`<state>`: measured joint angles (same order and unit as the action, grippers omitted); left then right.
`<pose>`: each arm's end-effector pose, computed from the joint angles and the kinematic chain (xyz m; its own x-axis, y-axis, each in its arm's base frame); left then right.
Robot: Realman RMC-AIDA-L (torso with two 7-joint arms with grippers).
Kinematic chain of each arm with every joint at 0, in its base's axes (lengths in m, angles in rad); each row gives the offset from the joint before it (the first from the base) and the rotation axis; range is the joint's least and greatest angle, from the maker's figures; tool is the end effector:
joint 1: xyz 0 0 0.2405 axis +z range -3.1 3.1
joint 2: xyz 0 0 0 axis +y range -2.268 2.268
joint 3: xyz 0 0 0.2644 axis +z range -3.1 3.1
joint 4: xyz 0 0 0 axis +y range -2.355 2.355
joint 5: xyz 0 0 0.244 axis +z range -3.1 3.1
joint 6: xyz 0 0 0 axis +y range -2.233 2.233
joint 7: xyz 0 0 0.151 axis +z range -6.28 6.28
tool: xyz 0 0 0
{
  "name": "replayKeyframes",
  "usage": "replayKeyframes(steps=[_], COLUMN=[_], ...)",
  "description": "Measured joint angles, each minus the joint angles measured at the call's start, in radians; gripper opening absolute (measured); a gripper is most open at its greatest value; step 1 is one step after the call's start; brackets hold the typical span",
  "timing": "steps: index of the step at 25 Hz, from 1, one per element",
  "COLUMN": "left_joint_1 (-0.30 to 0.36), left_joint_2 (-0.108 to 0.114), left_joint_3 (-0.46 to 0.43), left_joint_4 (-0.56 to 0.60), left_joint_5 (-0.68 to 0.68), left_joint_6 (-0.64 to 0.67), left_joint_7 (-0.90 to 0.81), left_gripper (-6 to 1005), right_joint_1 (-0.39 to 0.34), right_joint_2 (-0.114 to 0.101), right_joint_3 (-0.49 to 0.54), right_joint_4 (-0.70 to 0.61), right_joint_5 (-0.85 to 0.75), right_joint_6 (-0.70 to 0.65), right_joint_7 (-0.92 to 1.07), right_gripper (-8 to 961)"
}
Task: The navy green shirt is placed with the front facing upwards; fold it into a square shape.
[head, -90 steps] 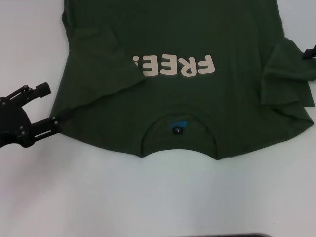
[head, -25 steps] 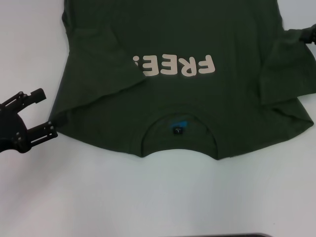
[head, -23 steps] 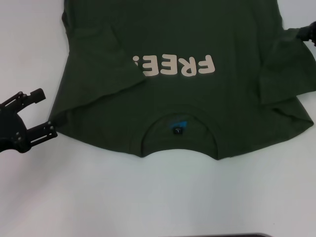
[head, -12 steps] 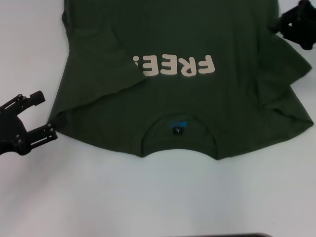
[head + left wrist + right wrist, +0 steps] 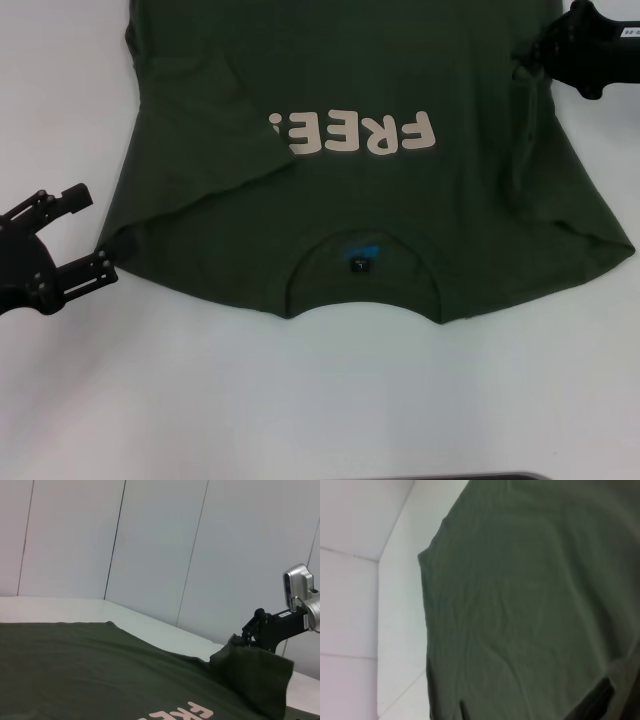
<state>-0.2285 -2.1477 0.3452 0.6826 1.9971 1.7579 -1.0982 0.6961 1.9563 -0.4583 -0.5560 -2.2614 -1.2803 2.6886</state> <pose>-0.3686 0.2470 0.0154 0.6749 0.2542 0.6928 0.5900 -0.7497 -0.2996 0.3159 0.4366 0.0463 -0.2537 -0.8135 -0.5232 -0.9612 0.1518 0.2302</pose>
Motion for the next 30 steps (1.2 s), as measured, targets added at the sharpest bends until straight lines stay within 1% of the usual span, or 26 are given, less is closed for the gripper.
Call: replayKeyframes(steps=[8,13,17,18,20,22,24,25,27,30], left_joint_1=[0.001,0.004,0.006,0.006,0.004,0.003,0.002,0.002,0.000,-0.005], left_joint_2=[0.001,0.001,0.001,0.001,0.001,0.002,0.003,0.004,0.005,0.009], left_joint_3=[-0.002,-0.002,-0.004,-0.005,-0.005,-0.005,-0.005,-0.005,-0.007,-0.013], left_joint_4=[0.000,0.000,0.000,0.000,0.000,0.000,0.000,0.000,0.000,0.000], left_joint_5=[0.000,0.000,0.000,0.000,0.000,0.000,0.000,0.000,0.000,0.000], left_joint_6=[-0.001,-0.001,-0.002,-0.002,-0.002,-0.001,0.003,0.005,0.009,0.012], left_joint_7=[0.000,0.000,0.000,0.000,0.000,-0.002,-0.005,-0.009,-0.027,-0.073], left_gripper=[859,860,859,859,859,860,860,860,858,857], right_joint_1=[0.000,0.002,-0.002,-0.004,-0.008,-0.013,-0.020,-0.025,-0.035,-0.062], right_joint_2=[0.002,0.003,0.000,-0.003,-0.014,-0.035,-0.048,-0.049,-0.037,0.007], right_joint_3=[-0.007,-0.007,-0.004,-0.002,0.003,0.000,-0.004,-0.006,-0.002,0.004], right_joint_4=[0.051,0.062,0.059,0.052,0.035,0.011,-0.019,-0.035,-0.065,-0.085], right_joint_5=[0.056,0.064,0.064,0.067,0.087,0.126,0.149,0.153,0.157,0.200], right_joint_6=[0.086,0.093,0.073,0.060,0.028,-0.016,-0.061,-0.084,-0.109,-0.116], right_joint_7=[-0.012,-0.024,-0.025,-0.029,-0.051,-0.104,-0.185,-0.238,-0.343,-0.532], right_gripper=[3,108,293,339,352,365,378,385,398,444])
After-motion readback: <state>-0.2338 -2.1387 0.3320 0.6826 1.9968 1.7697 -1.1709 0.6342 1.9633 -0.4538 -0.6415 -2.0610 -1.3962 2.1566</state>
